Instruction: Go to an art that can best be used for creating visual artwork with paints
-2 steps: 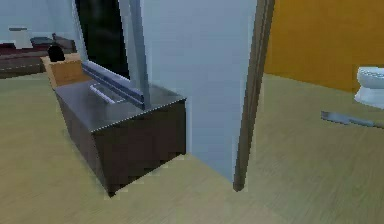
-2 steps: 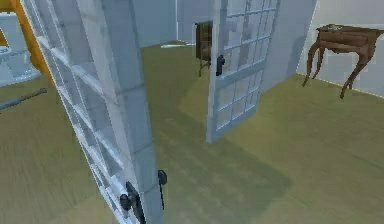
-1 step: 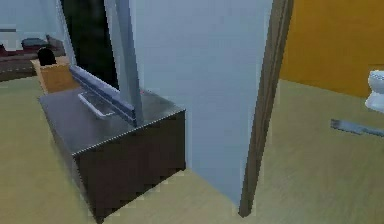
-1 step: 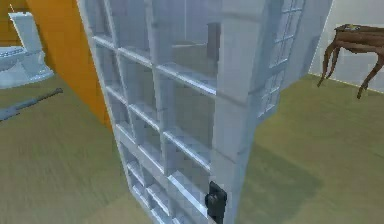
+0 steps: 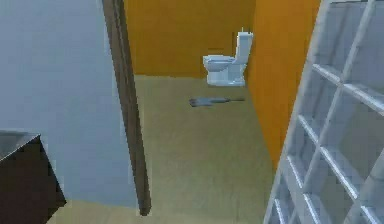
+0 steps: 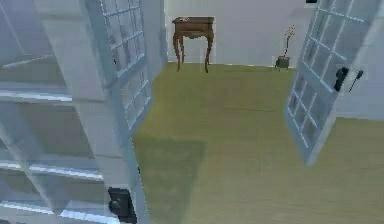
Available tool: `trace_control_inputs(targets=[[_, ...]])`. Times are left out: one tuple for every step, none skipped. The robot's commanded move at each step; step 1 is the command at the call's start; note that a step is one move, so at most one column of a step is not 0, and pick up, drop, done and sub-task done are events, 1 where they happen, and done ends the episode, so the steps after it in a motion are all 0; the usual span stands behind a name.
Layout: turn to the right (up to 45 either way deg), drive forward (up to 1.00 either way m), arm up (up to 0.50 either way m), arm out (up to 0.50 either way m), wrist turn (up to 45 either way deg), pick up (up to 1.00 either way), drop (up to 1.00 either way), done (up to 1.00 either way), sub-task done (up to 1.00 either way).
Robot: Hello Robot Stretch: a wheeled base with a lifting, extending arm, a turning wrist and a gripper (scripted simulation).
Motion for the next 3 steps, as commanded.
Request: trace_control_inputs(targets=[[0.0, 1.0, 0.0, 0.0, 0.0, 0.0, 0.0, 0.0, 0.0], [12.0, 0.0, 0.0, 0.0, 0.0, 0.0, 0.0, 0.0, 0.0], [0.0, 0.25, 0.0, 0.0, 0.0, 0.0, 0.0, 0.0, 0.0]])
